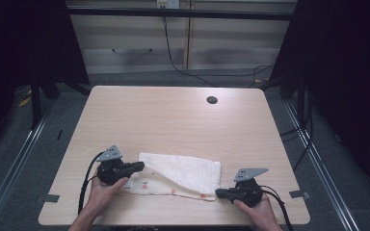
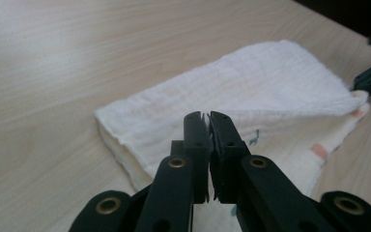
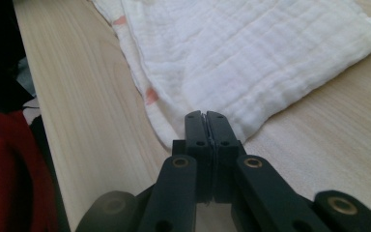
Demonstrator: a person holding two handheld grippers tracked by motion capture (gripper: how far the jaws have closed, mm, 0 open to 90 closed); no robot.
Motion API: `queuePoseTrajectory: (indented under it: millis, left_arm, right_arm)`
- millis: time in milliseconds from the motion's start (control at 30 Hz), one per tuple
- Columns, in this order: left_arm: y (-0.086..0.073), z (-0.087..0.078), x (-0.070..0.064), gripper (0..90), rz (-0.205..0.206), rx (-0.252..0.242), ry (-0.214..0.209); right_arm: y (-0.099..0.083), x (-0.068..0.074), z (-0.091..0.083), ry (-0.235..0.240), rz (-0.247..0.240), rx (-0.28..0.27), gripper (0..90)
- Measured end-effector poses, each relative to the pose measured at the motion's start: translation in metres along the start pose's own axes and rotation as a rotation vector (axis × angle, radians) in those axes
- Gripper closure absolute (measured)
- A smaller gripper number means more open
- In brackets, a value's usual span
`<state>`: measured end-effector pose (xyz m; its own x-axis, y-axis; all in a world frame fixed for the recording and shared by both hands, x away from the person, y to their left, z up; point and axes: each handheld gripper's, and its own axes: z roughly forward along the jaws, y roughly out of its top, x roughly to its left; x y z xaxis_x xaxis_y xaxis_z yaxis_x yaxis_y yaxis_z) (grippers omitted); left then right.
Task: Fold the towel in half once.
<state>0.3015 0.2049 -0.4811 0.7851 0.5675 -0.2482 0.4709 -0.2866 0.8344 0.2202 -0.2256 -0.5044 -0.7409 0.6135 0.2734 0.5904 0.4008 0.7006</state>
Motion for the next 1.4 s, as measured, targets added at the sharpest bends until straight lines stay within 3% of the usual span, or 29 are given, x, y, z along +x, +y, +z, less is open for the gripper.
queuePoseTrajectory:
  millis: [67, 167, 333, 500, 667, 700, 867, 967, 1067, 1133, 1200, 1400]
  left_arm:
    - [0.003, -0.004, -0.002, 86.8, 0.003, -0.018, -0.012]
    - [0.002, -0.01, -0.008, 86.4, 0.031, -0.007, -0.015]
    - [-0.005, -0.019, -0.016, 86.0, 0.041, -0.005, -0.032]
    - [-0.014, -0.022, -0.02, 86.1, 0.07, 0.04, -0.045]
    - [-0.025, -0.02, -0.024, 86.1, 0.083, 0.095, -0.095]
    - [-0.026, -0.02, -0.025, 86.1, 0.095, 0.107, -0.084]
    - [-0.032, -0.019, -0.028, 81.8, 0.089, 0.125, -0.105]
    - [-0.031, -0.022, -0.026, 79.1, 0.067, 0.096, -0.12]
    - [-0.028, -0.025, -0.025, 70.9, 0.047, 0.056, -0.116]
    - [-0.026, -0.026, -0.023, 59.8, 0.022, 0.037, -0.104]
    - [-0.024, -0.025, -0.02, 56.3, -0.001, 0.031, -0.09]
    - [-0.023, -0.009, -0.017, 58.2, 0.029, 0.116, -0.077]
  right_arm:
    - [0.001, 0.001, 0.001, -0.01, -0.003, 0.009, 89.7]
    - [0.001, 0.003, 0.001, -0.02, 0.013, 0.008, 89.7]
    - [0.0, 0.003, 0.0, -0.024, 0.04, 0.008, 89.7]
    - [0.0, 0.004, 0.0, -0.031, 0.047, 0.007, 89.8]
    - [0.0, 0.005, 0.0, -0.038, 0.051, 0.006, 89.9]
    - [0.0, 0.005, 0.0, -0.041, 0.05, 0.006, 89.9]
    - [0.0, 0.006, 0.001, -0.045, 0.048, 0.005, 89.9]
    - [0.0, 0.006, 0.0, -0.047, 0.051, 0.008, 89.9]
    - [0.0, 0.006, 0.001, -0.046, 0.049, 0.008, 89.9]
    - [0.001, 0.006, 0.001, -0.047, 0.045, 0.01, 89.9]
    - [0.001, 0.006, 0.001, -0.048, 0.044, 0.012, 89.9]
    - [0.001, 0.006, 0.0, -0.042, 0.045, 0.013, 89.7]
